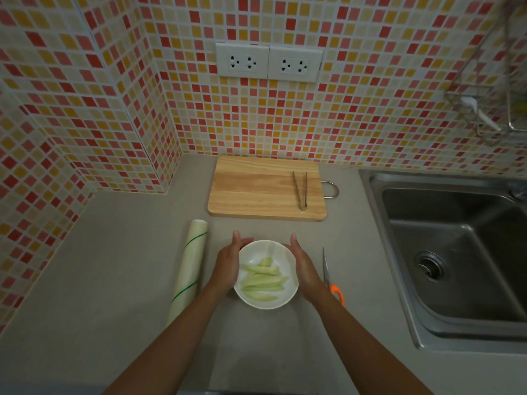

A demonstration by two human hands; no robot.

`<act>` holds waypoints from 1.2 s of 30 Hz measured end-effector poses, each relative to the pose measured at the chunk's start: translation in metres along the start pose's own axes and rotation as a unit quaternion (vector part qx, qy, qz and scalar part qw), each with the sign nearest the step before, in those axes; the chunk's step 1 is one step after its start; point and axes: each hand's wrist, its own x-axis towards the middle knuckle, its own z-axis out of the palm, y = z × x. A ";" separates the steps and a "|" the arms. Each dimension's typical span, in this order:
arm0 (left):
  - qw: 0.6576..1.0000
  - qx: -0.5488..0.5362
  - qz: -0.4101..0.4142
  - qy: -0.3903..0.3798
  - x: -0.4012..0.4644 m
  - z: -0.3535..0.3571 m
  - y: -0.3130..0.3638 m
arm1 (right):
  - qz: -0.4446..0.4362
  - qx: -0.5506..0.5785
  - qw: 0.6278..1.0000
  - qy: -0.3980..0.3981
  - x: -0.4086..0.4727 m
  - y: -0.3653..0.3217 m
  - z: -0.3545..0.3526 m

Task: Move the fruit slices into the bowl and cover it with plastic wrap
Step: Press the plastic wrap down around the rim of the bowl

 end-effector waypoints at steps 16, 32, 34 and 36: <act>0.956 -0.128 -0.014 0.263 -0.077 0.037 -0.015 | -0.023 -0.067 0.997 -0.021 0.008 -0.020 -0.006; 0.990 0.112 0.081 -0.001 0.000 -0.002 0.010 | -0.038 -0.064 0.996 0.042 -0.012 0.017 -0.005; 0.973 0.181 0.140 0.001 0.016 -0.005 0.016 | -0.058 -0.064 0.994 0.062 -0.015 0.016 -0.011; 0.962 0.201 0.180 0.040 0.025 -0.008 0.027 | -0.072 -0.065 0.990 0.098 -0.015 0.008 -0.014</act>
